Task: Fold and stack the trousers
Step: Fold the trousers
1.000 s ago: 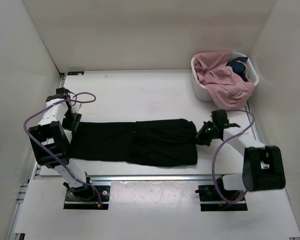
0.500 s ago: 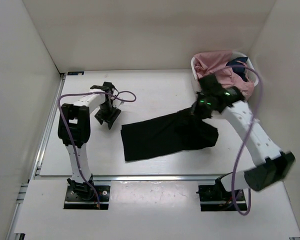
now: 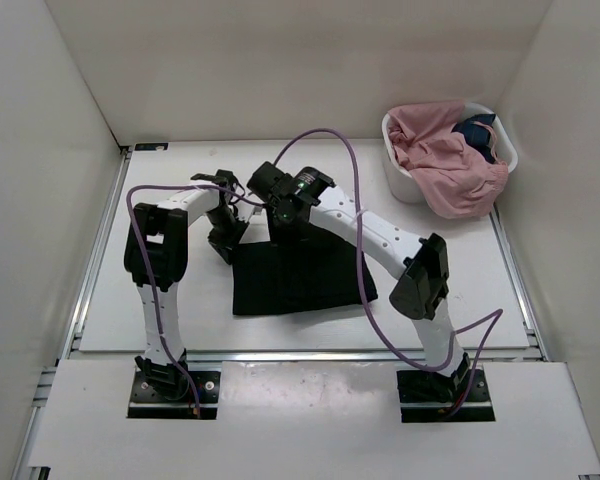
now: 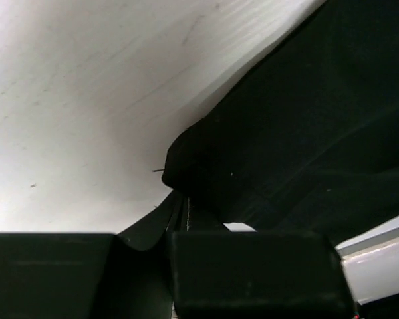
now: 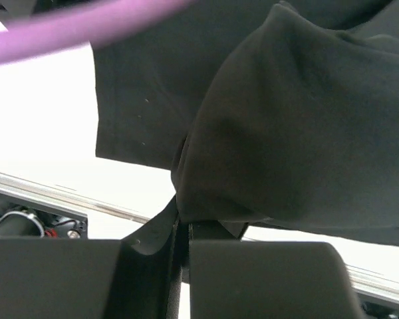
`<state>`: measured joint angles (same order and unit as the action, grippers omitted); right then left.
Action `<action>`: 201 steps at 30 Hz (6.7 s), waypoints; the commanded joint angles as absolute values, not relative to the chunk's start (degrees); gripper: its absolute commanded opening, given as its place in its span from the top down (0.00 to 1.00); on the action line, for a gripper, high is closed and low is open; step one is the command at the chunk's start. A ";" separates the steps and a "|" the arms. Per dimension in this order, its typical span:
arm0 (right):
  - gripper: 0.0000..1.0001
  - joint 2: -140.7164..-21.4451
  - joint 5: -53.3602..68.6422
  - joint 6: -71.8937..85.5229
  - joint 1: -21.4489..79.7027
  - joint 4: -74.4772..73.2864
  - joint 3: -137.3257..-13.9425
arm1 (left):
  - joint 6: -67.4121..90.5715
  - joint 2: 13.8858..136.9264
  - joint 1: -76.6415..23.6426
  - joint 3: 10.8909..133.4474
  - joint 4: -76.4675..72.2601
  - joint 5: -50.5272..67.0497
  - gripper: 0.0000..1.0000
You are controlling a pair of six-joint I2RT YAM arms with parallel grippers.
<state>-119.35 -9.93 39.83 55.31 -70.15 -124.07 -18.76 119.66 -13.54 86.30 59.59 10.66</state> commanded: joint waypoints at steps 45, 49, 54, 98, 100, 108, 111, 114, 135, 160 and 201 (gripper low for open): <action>0.01 -82.10 0.89 36.21 38.24 -36.49 -72.28 | -30.15 100.81 -17.13 91.41 55.37 13.87 0.13; 0.01 -80.16 5.35 34.11 33.14 -32.71 -59.43 | -31.90 103.09 -22.58 88.86 54.84 16.61 0.04; 0.01 -82.08 11.51 32.52 31.11 -25.24 -51.60 | -32.52 106.43 -23.38 87.10 53.09 13.38 0.29; 0.28 -101.23 25.49 25.74 18.98 -16.61 -68.54 | -23.47 106.42 -10.20 83.67 50.71 14.49 0.18; 0.27 -107.12 26.71 26.71 18.98 -15.47 -71.27 | -22.86 109.85 -9.67 85.77 50.71 14.50 0.24; 0.66 -115.14 26.01 35.31 16.52 -8.71 -72.08 | -20.04 117.24 -6.86 95.52 50.71 16.25 0.68; 0.99 -115.14 26.02 39.09 15.21 -4.67 -70.50 | -20.04 118.65 -6.33 97.20 50.71 16.26 0.70; 1.00 -114.43 25.14 40.86 14.07 -2.38 -69.70 | -19.34 120.05 -5.80 99.75 50.71 16.26 0.67; 0.25 -86.84 20.22 36.37 20.39 -14.60 -48.18 | -20.30 101.97 -1.23 78.42 58.71 24.68 0.27; 0.18 -92.47 27.09 35.43 23.82 -15.33 -46.75 | -23.12 98.53 -4.22 63.54 59.14 28.13 0.25; 0.01 -61.18 -3.34 17.23 -6.59 -69.70 -77.17 | -11.16 57.92 23.55 65.39 58.10 -14.51 0.00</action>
